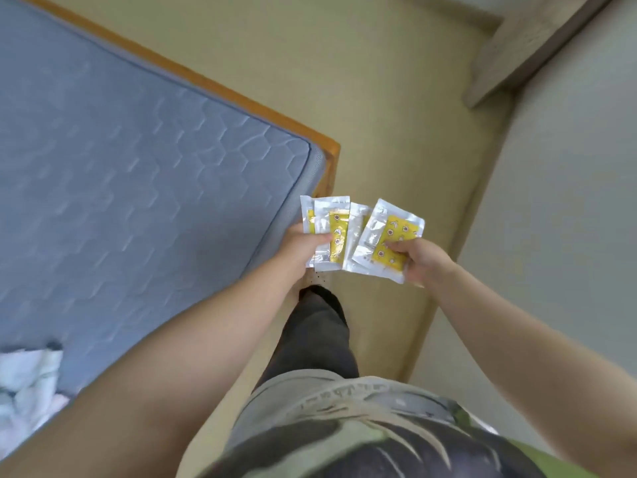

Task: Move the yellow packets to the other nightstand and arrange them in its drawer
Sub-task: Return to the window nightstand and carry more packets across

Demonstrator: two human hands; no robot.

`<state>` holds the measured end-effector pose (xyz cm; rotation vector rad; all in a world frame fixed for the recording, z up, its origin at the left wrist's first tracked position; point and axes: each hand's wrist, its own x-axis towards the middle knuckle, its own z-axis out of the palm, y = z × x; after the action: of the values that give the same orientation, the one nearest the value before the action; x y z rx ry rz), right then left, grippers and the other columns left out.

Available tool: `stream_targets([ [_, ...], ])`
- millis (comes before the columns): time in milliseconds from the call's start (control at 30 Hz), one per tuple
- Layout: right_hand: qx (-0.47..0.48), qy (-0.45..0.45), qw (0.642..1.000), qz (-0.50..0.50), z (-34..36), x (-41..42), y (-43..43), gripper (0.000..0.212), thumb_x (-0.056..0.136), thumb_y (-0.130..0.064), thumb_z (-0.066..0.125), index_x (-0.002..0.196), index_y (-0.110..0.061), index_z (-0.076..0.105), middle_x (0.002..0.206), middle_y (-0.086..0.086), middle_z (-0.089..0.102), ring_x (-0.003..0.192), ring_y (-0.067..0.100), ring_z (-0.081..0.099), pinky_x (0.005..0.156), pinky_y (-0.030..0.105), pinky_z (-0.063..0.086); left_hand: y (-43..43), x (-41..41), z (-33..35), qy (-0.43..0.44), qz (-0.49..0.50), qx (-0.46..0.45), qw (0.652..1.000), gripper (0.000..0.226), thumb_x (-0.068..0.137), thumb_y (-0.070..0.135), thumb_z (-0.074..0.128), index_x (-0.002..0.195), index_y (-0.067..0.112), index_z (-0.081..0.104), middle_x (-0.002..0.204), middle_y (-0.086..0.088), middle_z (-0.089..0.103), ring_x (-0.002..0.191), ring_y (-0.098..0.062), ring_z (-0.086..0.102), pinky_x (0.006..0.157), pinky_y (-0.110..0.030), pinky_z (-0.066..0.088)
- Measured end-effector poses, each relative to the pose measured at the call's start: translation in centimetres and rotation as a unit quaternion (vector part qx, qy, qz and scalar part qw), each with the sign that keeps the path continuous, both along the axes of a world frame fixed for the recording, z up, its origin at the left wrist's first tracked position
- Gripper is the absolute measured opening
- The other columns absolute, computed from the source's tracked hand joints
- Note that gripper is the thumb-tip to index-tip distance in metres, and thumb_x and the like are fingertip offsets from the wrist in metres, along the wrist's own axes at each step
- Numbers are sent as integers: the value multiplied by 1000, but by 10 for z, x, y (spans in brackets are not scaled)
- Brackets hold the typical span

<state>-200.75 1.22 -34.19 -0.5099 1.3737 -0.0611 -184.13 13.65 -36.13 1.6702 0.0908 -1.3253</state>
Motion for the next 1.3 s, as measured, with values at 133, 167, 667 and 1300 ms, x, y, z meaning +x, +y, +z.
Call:
stream_targets([
  [133, -14, 25, 998, -50, 7, 28, -90, 20, 84, 11, 57, 96, -4, 63, 99, 13, 69, 87, 30, 67, 77, 50, 51, -104, 32, -10, -7, -49, 29, 998, 73, 58, 26, 81, 127, 13, 59, 124, -4, 64, 113, -25, 60, 100, -47, 45],
  [167, -16, 30, 998, -58, 8, 32, -111, 20, 84, 12, 58, 97, -3, 63, 101, 14, 68, 88, 31, 67, 77, 51, 51, -128, 37, -10, -3, -58, 32, 998, 80, 58, 29, 81, 132, 13, 54, 131, -3, 59, 118, -23, 56, 102, -45, 42],
  [667, -27, 70, 994, 83, -10, 145, -486, 26, 84, 11, 52, 103, -3, 63, 110, 15, 67, 93, 33, 66, 77, 51, 54, -481, 122, -11, -7, 51, 56, 997, 20, 79, 0, 72, 97, 9, 69, 98, -10, 72, 94, -28, 69, 88, -45, 54],
  [1300, -48, 10, 949, 312, 5, 587, -643, 37, 80, 24, 47, 106, 1, 59, 109, 23, 63, 104, 40, 61, 80, 52, 49, -582, 490, 4, 20, 256, 24, 966, 15, 84, -4, 66, 93, 8, 65, 94, -10, 69, 80, -24, 68, 74, -38, 57],
])
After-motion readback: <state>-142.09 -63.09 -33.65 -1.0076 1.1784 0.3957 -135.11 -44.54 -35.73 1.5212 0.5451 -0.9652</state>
